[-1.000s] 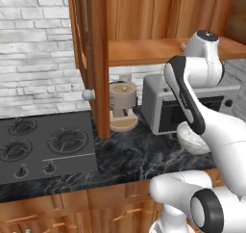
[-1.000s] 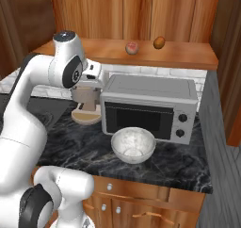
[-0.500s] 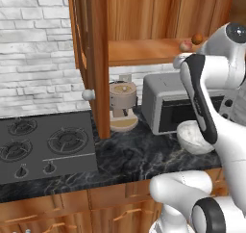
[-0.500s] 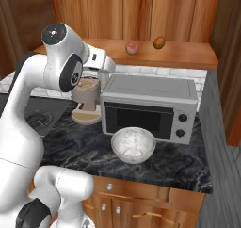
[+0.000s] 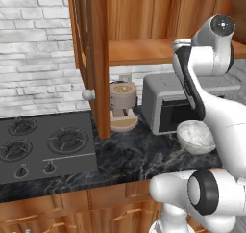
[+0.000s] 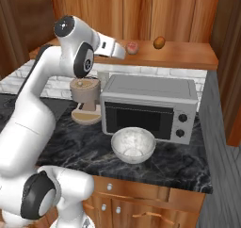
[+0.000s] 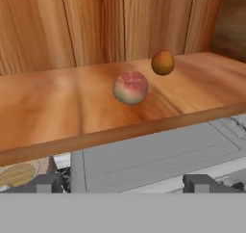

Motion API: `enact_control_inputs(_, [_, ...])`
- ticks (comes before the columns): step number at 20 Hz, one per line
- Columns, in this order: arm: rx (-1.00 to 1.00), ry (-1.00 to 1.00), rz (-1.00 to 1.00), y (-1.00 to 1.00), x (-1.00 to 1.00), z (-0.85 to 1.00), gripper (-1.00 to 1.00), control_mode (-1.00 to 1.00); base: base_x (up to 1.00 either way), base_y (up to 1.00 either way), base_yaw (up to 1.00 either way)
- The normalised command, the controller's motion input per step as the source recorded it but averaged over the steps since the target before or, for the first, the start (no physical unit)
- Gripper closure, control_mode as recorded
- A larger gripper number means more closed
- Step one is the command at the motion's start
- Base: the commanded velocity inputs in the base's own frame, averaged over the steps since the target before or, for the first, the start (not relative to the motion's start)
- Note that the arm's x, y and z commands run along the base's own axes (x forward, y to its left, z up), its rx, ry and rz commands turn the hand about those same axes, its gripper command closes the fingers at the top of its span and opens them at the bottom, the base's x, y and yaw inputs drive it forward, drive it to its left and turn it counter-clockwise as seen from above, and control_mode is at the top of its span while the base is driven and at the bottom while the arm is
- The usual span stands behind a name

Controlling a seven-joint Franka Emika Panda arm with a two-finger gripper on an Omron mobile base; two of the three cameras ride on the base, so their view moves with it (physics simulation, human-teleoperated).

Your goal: Pick the peach from the cabinet and place it in the bowl. Then pick the bowl and place it in the sink. Then turn on the sink facuet.

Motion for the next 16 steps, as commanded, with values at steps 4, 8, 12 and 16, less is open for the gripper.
enact_control_inputs(4, [0.0,0.05,-0.11,-0.28,0.97,0.04,-1.0,-1.0,0.0,0.0,0.0])
enact_control_inputs(8, [0.0,0.09,0.0,-0.16,0.76,-0.21,-1.0,-1.0,0.0,0.0,0.0])
enact_control_inputs(12, [0.0,0.01,0.0,-0.3,0.61,-0.17,-1.0,-1.0,0.0,0.0,0.0])
enact_control_inputs(16, [0.0,0.0,0.0,-0.35,0.6,-0.13,-1.0,-1.0,0.0,0.0,0.0])
